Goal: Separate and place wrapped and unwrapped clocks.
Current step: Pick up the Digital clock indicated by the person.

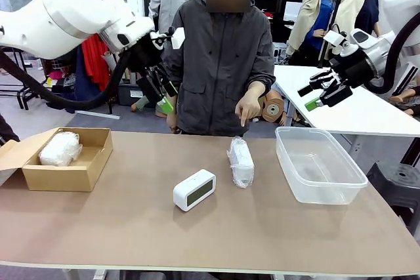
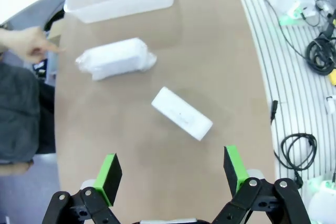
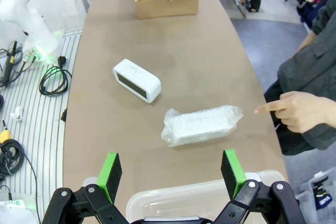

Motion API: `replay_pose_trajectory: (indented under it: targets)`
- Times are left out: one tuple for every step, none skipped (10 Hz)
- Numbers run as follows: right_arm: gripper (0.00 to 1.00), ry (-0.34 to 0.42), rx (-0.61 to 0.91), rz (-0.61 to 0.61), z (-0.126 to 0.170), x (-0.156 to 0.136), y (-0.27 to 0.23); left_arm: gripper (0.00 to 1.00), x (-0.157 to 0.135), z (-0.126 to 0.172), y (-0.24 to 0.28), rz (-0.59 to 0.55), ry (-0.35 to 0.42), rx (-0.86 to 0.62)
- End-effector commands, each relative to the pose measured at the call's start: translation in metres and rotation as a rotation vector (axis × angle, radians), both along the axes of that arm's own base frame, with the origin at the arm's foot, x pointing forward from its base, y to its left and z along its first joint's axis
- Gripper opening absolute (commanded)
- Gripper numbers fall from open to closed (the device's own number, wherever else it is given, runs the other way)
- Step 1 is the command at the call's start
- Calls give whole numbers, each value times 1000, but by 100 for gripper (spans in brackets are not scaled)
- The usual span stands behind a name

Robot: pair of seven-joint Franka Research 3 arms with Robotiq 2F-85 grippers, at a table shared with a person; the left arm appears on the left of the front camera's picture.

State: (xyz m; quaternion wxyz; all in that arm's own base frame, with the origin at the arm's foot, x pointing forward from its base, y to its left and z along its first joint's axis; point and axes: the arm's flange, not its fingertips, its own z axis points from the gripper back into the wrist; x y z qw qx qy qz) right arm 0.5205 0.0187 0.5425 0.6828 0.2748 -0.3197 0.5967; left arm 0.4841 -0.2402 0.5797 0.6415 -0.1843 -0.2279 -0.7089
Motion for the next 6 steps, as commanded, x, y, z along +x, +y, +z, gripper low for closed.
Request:
replay_pose_trajectory:
  targets:
    - [100, -4, -1, -2, 1, -1, 0, 100, 3, 5, 6, 23, -7, 23]
    - [100, -4, -1, -2, 1, -1, 0, 100, 3, 5, 6, 23, -7, 23]
    - [100, -4, -1, -2, 1, -1, 0, 100, 3, 5, 6, 23, -7, 23]
    - [100, -4, -1, -2, 1, -1, 0, 100, 3, 5, 6, 23, -7, 23]
    - [100, -4, -1, -2, 1, -1, 0, 100, 3, 5, 6, 23, -7, 23]
    - [100, -4, -1, -2, 1, -1, 0, 100, 3, 3, 4, 10, -7, 8]
